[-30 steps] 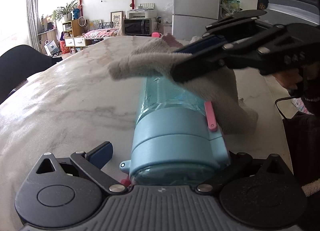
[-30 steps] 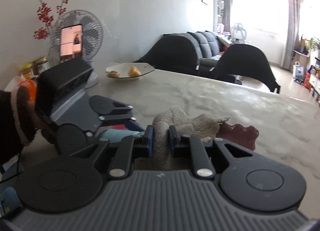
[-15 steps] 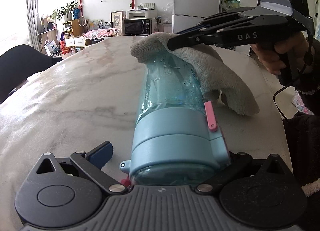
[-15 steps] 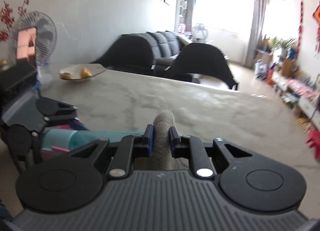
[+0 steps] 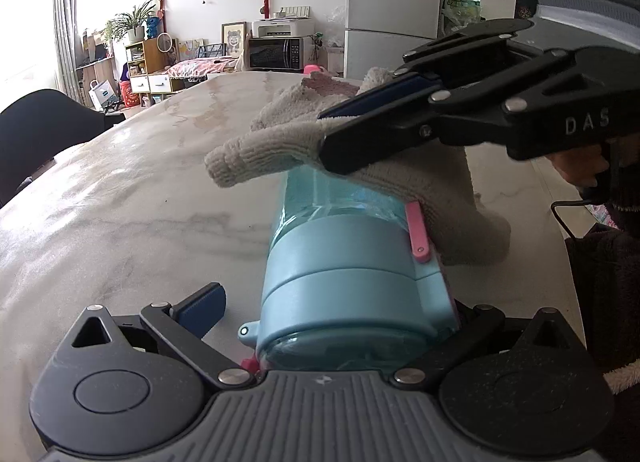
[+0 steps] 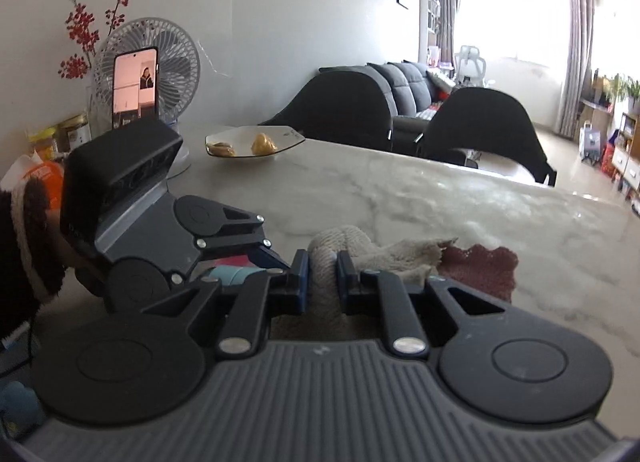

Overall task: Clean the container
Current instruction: 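Tilt the teal bottle with the left gripper while the right gripper wipes its end with the towel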

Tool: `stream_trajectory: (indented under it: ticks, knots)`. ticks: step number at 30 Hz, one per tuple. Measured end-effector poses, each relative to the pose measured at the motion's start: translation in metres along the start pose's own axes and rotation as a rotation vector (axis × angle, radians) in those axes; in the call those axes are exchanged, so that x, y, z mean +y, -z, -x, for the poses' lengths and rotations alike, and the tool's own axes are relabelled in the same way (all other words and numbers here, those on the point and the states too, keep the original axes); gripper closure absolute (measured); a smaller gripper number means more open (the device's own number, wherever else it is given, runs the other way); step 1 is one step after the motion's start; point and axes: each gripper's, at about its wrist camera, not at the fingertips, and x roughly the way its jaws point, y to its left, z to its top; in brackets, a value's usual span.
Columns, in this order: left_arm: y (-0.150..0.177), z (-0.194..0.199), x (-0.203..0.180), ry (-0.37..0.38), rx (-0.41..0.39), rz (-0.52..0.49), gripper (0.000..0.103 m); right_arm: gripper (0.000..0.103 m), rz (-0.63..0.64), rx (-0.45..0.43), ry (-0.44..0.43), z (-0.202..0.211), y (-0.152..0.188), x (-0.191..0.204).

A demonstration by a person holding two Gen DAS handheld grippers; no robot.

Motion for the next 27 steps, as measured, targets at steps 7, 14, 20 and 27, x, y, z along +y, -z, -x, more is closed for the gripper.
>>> stream_trajectory:
  ticks: [7,14,20,27]
  knots:
    - [0.000,0.000,-0.002,-0.001,0.000,0.000,0.000,0.089,0.002,0.016,0.040,-0.001,0.001,-0.001]
    - [0.000,0.000,-0.004,-0.002,0.000,0.000,0.000,0.089,-0.026,0.011,0.084,0.004,0.003,-0.014]
    - [-0.001,0.000,-0.004,-0.002,0.000,0.001,0.000,0.089,-0.056,0.019,0.128,0.009,0.004,-0.024]
    - [-0.001,0.000,-0.004,-0.002,0.000,0.001,0.000,0.037,-0.012,0.083,0.095,0.024,0.002,-0.012]
